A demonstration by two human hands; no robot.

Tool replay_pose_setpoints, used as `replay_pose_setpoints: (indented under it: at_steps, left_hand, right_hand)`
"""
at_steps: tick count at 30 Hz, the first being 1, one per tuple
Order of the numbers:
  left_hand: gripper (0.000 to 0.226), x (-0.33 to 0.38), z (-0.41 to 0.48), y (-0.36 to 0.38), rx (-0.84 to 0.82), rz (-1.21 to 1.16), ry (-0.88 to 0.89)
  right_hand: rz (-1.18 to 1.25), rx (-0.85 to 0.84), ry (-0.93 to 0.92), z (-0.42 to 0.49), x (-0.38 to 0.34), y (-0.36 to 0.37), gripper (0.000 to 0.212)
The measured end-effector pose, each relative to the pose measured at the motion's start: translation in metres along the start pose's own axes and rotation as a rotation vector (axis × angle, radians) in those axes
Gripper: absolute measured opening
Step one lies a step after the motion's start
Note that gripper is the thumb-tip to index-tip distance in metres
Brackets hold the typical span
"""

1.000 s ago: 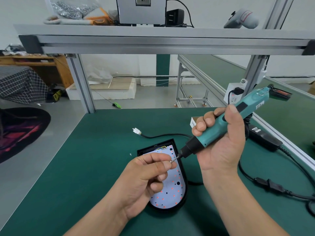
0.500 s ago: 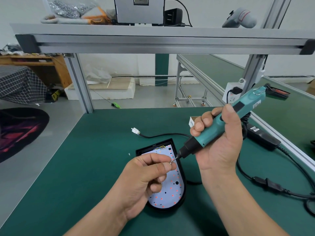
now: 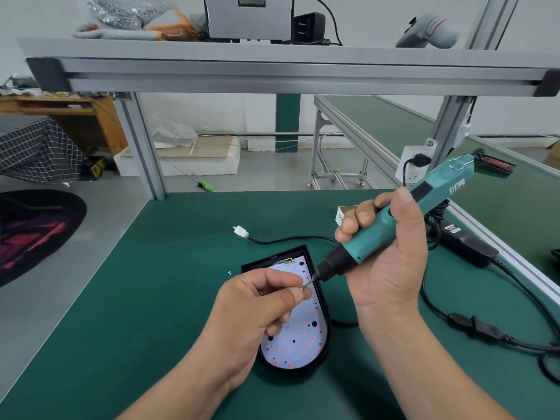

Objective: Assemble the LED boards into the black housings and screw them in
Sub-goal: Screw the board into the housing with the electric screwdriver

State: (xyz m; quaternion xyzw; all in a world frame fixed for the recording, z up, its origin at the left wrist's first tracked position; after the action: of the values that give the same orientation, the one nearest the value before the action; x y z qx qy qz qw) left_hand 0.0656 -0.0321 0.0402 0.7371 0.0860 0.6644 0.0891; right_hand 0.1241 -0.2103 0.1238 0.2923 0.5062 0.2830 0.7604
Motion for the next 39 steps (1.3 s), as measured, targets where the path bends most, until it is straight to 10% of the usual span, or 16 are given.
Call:
replay_pose_setpoints:
  at_steps: [27,39]
  left_hand:
    - [0.009,0.010,0.009,-0.015,0.017,0.241,0.114]
    - [0.035,0.025,0.023,-0.020,0.186,1.409,0.185]
  right_hand:
    - [0.125,0.234,0.186,-0.006,0.031,-0.037,0.037]
    - [-0.016,0.016,0.252,-0.019,0.042,-0.016,0.029]
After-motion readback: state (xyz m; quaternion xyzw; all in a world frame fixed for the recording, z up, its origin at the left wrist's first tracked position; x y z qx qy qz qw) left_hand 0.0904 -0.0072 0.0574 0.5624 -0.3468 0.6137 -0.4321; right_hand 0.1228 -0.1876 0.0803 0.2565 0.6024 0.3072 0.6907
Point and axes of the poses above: each hand's wrist, its own z-axis towards the middle knuckle, its own y-axis out of the palm, x = y × z, the point moved 9 cm from there along z, towards the middle knuckle
